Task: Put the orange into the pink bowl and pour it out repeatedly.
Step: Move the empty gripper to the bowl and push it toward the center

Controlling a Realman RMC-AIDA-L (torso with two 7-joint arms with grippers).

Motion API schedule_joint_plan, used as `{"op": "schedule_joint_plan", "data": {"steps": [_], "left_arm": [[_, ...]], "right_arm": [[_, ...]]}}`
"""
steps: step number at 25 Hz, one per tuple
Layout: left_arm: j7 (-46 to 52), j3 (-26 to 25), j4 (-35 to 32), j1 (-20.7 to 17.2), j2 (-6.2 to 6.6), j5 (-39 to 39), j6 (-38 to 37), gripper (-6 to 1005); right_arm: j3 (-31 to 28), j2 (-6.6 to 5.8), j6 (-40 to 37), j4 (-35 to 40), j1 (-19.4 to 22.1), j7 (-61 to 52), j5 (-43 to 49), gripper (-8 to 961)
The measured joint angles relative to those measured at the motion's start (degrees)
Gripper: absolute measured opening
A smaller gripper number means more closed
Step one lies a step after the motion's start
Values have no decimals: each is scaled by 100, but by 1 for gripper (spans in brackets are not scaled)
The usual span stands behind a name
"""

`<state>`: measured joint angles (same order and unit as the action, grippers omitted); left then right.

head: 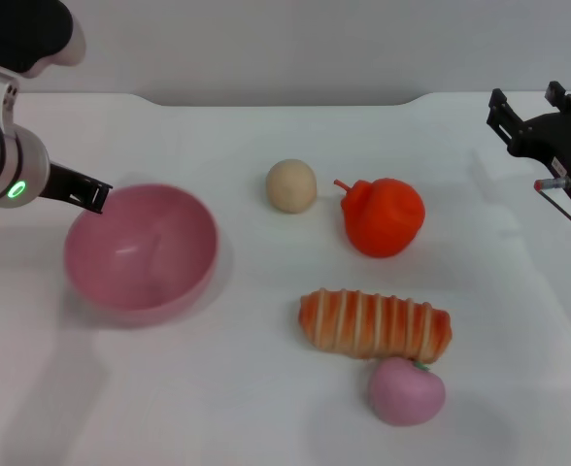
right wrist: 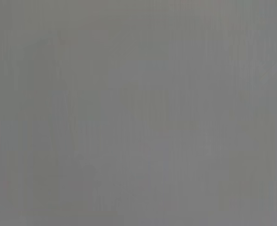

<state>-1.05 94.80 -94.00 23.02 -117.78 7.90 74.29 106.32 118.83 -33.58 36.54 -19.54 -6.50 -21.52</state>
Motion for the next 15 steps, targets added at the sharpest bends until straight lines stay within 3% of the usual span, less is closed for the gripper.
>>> {"op": "schedule_joint_plan", "data": {"steps": [15], "left_arm": [[-9, -18, -101, -30, -17, -65, 187, 72]], "right_arm": [[0, 0, 7, -6, 3, 0, 0, 755]]}}
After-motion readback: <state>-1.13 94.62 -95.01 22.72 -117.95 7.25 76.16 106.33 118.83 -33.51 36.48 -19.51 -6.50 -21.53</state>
